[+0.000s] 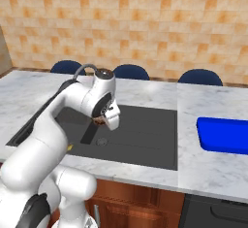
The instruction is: Pick up all produce items and place them in the sink. Turn on the sink faucet to wash them. Then turn the sink off and put them in the tray.
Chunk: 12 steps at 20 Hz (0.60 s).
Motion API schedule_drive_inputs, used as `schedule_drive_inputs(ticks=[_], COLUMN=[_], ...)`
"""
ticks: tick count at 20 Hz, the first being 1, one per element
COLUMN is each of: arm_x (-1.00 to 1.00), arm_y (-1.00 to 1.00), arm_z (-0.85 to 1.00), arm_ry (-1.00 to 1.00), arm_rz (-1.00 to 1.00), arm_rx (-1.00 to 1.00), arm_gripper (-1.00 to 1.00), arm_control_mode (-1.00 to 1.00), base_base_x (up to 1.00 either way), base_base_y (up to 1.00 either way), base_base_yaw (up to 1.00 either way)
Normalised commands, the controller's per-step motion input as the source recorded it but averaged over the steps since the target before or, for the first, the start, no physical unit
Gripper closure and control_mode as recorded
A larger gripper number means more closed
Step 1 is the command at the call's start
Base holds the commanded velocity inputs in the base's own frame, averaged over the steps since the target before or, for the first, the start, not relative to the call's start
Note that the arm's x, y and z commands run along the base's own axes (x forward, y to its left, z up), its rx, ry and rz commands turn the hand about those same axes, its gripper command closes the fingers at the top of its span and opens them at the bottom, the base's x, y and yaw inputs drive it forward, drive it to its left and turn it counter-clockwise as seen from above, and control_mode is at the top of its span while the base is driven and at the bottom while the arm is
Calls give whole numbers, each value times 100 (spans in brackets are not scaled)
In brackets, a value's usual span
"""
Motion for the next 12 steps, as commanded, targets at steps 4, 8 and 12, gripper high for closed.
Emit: schedule_drive_inputs(ticks=[4,8,12], arm_x=[26,30,38], arm_y=[-65,-63,-69], arm_z=[16,1,0], arm_ry=[0,0,0], arm_rz=[0,0,-1], arm_rx=[0,-6,-10], arm_gripper=[100,100,100], arm_control_mode=[-100,-100,-100], base_base_x=[0,0,0], base_base_y=[0,0,0], base_base_yaw=[0,0,0])
